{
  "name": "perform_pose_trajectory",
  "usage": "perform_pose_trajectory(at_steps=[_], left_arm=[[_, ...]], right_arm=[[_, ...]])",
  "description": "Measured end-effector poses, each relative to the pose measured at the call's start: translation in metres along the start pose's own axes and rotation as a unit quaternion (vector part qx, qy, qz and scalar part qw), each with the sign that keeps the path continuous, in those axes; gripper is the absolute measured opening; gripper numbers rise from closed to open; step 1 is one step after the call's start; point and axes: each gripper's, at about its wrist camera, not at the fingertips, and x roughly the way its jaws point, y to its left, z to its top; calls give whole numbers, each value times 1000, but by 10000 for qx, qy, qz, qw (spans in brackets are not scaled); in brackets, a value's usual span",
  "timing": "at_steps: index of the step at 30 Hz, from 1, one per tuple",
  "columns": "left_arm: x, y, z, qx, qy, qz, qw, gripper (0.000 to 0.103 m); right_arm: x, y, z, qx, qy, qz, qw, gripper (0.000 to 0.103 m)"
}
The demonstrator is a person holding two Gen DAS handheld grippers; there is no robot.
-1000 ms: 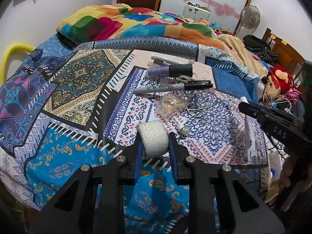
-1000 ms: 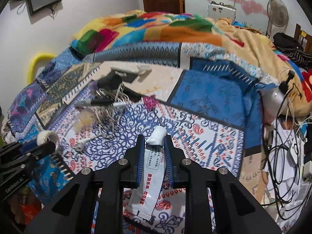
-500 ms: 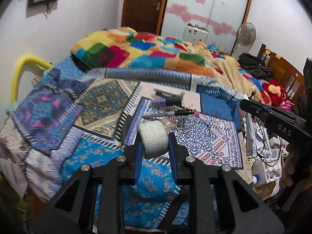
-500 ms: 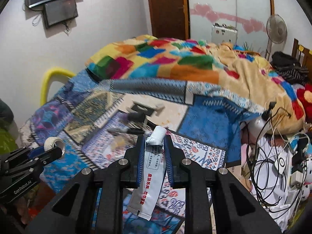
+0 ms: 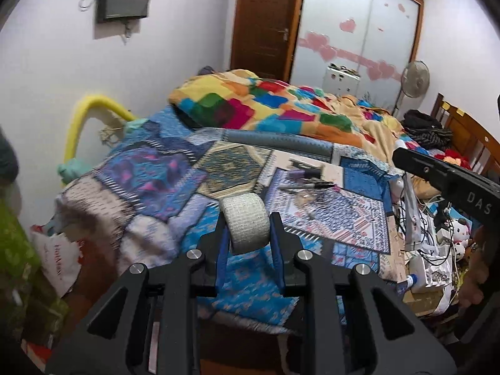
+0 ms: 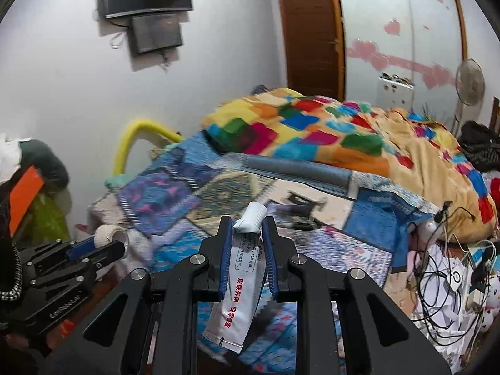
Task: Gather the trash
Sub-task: 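Carry the tape roll and white tube with both tools over the white bin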
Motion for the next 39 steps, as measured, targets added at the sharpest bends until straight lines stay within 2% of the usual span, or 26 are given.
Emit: perform_pose_trajectory(at_steps=[10, 18, 25, 28, 34, 39], left_arm=[[-70, 76, -46, -371, -10, 656, 9972, 24], [-90, 143, -96, -808, 389, 1003, 9909, 24], [-72, 182, -145, -1057, 992, 1160, 9826, 24], [-56, 194, -163, -1209, 1267, 1156, 9777, 24], [-14, 218, -205, -1515, 1882, 1103, 9641, 24], [21, 234, -232, -1822, 2346, 1018, 9494, 24]], right_arm=[[-21, 90, -16, -425, 81, 628, 9971, 18], [-4, 160, -42, -708, 481, 1158, 9896, 18], [30, 213, -75, -925, 1113, 1539, 9774, 18], [54, 231, -96, -1068, 1511, 1655, 9687, 18], [101, 255, -135, -1259, 2214, 1666, 9526, 18], [148, 267, -171, -1341, 2807, 1595, 9369, 18]])
